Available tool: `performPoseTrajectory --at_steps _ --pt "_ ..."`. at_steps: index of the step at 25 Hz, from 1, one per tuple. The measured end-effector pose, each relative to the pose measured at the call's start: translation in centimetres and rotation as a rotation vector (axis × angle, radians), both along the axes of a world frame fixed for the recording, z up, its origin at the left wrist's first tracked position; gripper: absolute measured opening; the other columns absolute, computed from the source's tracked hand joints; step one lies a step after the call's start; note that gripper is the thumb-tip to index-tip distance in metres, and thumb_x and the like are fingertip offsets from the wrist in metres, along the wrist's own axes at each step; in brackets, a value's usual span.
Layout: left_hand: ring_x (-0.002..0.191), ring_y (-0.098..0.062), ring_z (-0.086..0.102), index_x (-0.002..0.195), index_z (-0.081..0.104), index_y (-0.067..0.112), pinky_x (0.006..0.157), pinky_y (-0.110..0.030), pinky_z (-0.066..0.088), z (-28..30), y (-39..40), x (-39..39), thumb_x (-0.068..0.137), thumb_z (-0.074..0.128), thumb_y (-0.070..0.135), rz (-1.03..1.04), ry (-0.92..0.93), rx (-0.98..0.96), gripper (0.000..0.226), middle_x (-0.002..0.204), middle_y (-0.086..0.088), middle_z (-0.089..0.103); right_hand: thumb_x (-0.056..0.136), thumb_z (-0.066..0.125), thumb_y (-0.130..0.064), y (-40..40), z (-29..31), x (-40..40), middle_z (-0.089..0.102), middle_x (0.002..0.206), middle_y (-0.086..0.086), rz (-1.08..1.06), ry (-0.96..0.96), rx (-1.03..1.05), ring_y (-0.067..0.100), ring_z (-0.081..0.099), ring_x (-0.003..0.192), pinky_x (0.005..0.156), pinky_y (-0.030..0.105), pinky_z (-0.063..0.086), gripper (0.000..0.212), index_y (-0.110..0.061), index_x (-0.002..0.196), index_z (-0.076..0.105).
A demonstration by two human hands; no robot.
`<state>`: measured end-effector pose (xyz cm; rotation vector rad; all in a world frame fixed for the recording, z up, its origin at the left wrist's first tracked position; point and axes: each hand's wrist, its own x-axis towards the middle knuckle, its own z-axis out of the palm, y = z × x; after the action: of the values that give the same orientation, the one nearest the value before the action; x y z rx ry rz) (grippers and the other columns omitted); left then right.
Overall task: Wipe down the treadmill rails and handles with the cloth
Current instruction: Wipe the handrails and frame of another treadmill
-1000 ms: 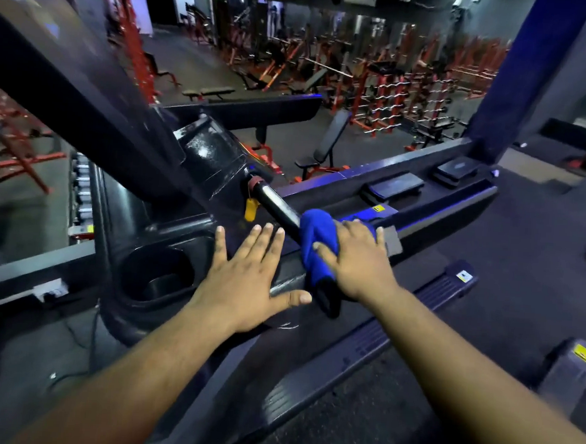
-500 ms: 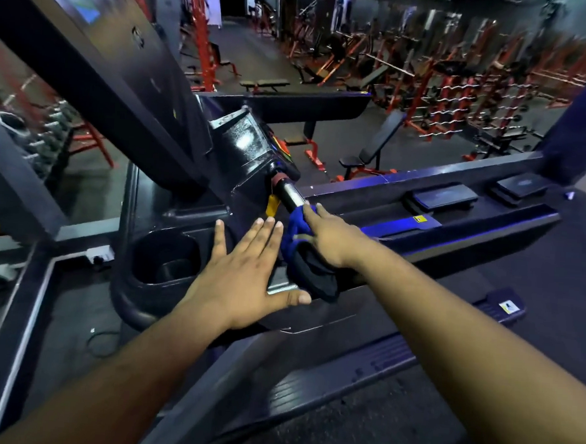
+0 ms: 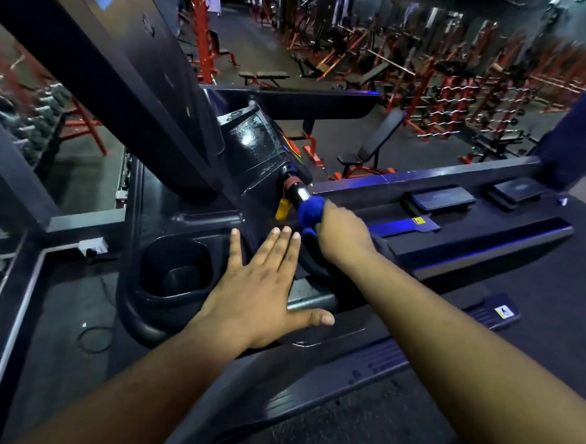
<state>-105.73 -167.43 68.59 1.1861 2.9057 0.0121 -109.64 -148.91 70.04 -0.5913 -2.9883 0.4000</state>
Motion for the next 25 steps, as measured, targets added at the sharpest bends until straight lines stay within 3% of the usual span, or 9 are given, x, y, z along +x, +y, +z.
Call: performPoseTrajectory --at_steps 2,4,6,10,12,15,20,25 --pt "0.150 -0.014 -0.024 0.153 -0.024 0.013 0.116 -0.065 -0.012 0.2 0.1 0.0 0.064 -0.002 0.100 0.014 -0.006 -0.005 0.126 0.163 -0.003 -0.026 0.095 0.055 -0.028 -1.1 -0.9 -2.6 0.033 0.154 0.018 0.138 0.031 0.029 0.038 0.036 0.139 0.104 0.054 0.041 0.069 -0.015 0.154 0.022" --pt "0.150 -0.015 -0.023 0.154 -0.022 0.013 0.117 -0.063 -0.011 0.2 0.1 0.0 0.064 -0.001 0.101 0.040 -0.006 0.005 0.127 0.164 -0.004 -0.025 0.093 0.060 -0.026 -0.6 -1.0 -2.9 0.004 0.165 0.010 0.269 -0.043 0.033 0.034 0.011 0.150 0.113 0.059 0.032 0.085 -0.027 0.158 0.005" --pt "0.151 -0.015 -0.021 0.154 -0.020 0.012 0.118 -0.063 -0.010 0.2 0.0 0.1 0.064 -0.002 0.100 0.034 -0.011 0.006 0.127 0.164 -0.004 -0.023 0.089 0.063 -0.018 1.7 -0.3 -1.5 -0.005 0.167 0.008 0.373 -0.132 0.003 0.035 0.011 0.151 0.118 0.051 0.028 0.093 -0.034 0.158 0.003" --pt "0.151 -0.015 -0.021 0.154 -0.020 0.013 0.117 -0.063 -0.012 0.2 -0.1 0.2 0.065 -0.001 0.099 0.013 -0.027 0.000 0.126 0.165 -0.005 -0.021 0.092 0.063 -0.031 4.3 0.6 1.7 -0.005 0.167 0.008 0.413 -0.317 0.051 0.037 0.033 0.144 0.116 0.040 0.032 0.091 -0.039 0.157 -0.001" --pt "0.151 -0.014 -0.021 0.155 -0.019 0.014 0.116 -0.065 -0.013 0.2 0.0 0.2 0.066 0.002 0.099 0.002 -0.031 -0.020 0.125 0.165 -0.004 -0.021 0.091 0.062 -0.049 2.9 -0.2 0.9 -0.006 0.166 0.013 0.354 -0.295 0.059 0.043 0.027 0.144 0.118 0.045 0.029 0.095 -0.037 0.157 -0.007" --pt "0.150 -0.014 -0.022 0.155 -0.019 0.015 0.116 -0.065 -0.013 0.4 0.2 0.2 0.063 -0.002 0.099 0.018 -0.022 -0.026 0.126 0.164 -0.003 -0.021 0.092 0.052 -0.061 1.1 -0.8 -1.6 -0.002 0.165 0.013 0.329 -0.136 -0.023 0.048 0.017 0.144 0.119 0.053 0.024 0.088 -0.037 0.157 -0.002" --pt "0.151 -0.015 -0.022 0.156 -0.016 0.014 0.117 -0.064 -0.011 0.1 0.0 0.6 0.063 -0.004 0.100 0.046 -0.010 -0.013 0.127 0.165 -0.004 -0.019 0.098 0.043 -0.059 3.9 -1.6 0.6 0.002 0.165 0.012 0.414 -0.145 -0.055 0.044 0.017 0.147 0.122 0.048 0.020 0.069 -0.042 0.156 0.011" --pt "0.150 -0.013 -0.022 0.155 -0.018 0.016 0.116 -0.067 -0.010 0.2 0.3 -0.1 0.065 0.003 0.100 0.030 -0.028 -0.033 0.125 0.165 -0.002 -0.020 0.098 0.048 -0.053 2.8 -1.5 -2.3 0.010 0.163 0.015 0.358 -0.135 0.006 0.046 0.033 0.139 0.117 0.046 0.029 0.073 -0.044 0.156 0.005"
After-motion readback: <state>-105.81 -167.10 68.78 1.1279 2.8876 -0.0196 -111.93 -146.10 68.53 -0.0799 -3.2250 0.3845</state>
